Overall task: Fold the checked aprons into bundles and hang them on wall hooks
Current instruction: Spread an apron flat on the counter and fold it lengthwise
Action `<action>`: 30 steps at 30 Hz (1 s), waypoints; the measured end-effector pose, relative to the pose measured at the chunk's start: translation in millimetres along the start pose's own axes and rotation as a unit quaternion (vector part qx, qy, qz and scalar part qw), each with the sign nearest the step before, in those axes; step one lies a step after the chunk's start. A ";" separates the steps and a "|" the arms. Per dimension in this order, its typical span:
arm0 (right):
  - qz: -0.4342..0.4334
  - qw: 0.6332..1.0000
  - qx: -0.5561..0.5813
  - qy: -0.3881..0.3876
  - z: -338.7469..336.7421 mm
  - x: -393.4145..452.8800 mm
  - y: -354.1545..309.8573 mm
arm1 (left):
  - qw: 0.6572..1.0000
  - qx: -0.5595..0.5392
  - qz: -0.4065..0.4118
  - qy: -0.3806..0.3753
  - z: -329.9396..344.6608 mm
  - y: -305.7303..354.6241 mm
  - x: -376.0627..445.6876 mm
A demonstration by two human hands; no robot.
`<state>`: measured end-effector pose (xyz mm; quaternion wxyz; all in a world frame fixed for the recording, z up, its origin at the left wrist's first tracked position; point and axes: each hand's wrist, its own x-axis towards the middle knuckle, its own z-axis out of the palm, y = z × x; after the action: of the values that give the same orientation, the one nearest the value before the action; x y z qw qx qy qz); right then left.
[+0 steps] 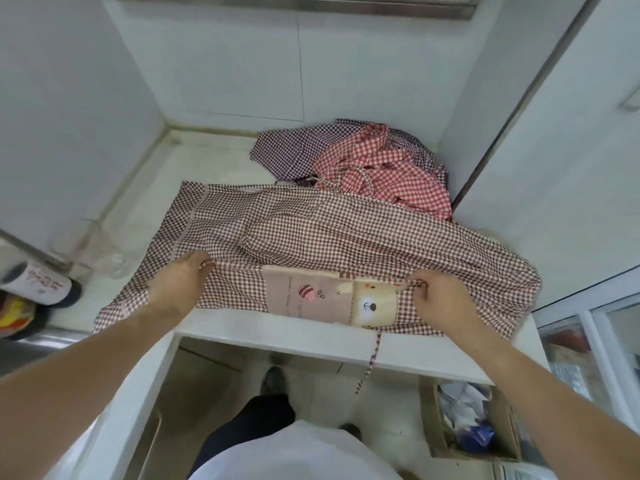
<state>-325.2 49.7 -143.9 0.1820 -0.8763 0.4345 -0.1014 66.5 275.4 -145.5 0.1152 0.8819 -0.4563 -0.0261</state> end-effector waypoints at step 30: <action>0.234 0.957 -0.163 -0.047 -6.5 180.3 19.9 | 0.967 0.182 -0.017 -0.175 34.7 21.4 289.4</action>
<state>-233.3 -106.8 -142.5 0.0757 -0.7715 0.6291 0.0574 212.6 22.5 -157.3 -0.1295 0.8774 -0.4514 -0.0980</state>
